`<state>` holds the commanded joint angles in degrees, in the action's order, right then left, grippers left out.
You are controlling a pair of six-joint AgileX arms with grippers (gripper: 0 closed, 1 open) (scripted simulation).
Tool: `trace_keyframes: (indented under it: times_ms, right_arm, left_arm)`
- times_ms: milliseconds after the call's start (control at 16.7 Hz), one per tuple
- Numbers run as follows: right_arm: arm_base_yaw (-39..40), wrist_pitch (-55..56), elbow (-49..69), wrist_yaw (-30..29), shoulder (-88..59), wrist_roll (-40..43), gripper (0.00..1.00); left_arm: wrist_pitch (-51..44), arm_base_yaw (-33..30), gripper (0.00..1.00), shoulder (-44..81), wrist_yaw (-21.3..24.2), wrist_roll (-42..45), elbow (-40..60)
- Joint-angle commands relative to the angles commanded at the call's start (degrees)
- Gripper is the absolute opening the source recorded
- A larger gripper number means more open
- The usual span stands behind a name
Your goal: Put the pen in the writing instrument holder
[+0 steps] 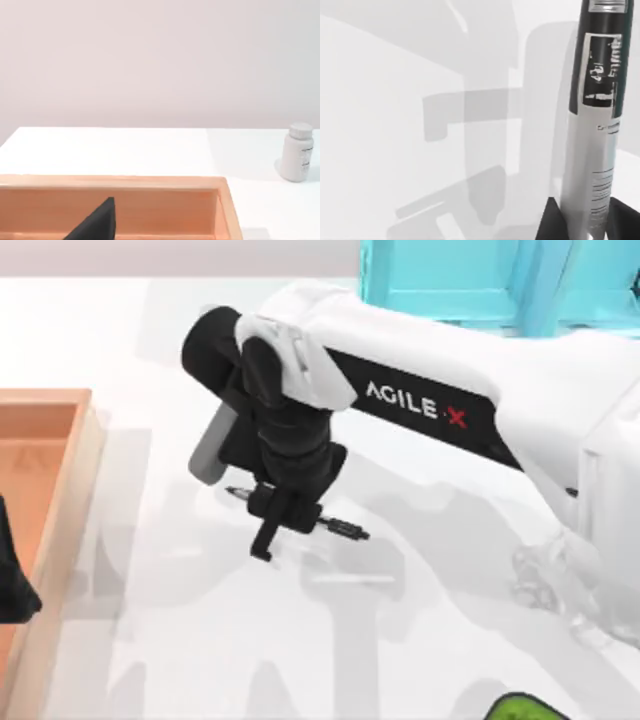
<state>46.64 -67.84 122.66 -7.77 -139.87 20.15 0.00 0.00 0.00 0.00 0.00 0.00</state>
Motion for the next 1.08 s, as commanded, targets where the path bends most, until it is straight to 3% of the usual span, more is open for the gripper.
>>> trace_keyframes:
  times_ms: [540, 840, 1080]
  right_arm:
    - [11.1, -12.7, -8.9, -0.5, 20.5, -10.9, 0.00]
    - [10.4, -12.1, -9.0, 0.1, 20.5, -10.6, 0.00]
    - [3.8, -4.7, -12.8, 6.8, 22.1, -7.5, 0.00]
  left_arm:
    - [0.0, 0.0, 1.00, 0.0, 0.0, 0.0, 0.0]
    - [0.0, 0.0, 1.00, 0.0, 0.0, 0.0, 0.0]
    - [0.0, 0.0, 1.00, 0.0, 0.0, 0.0, 0.0]
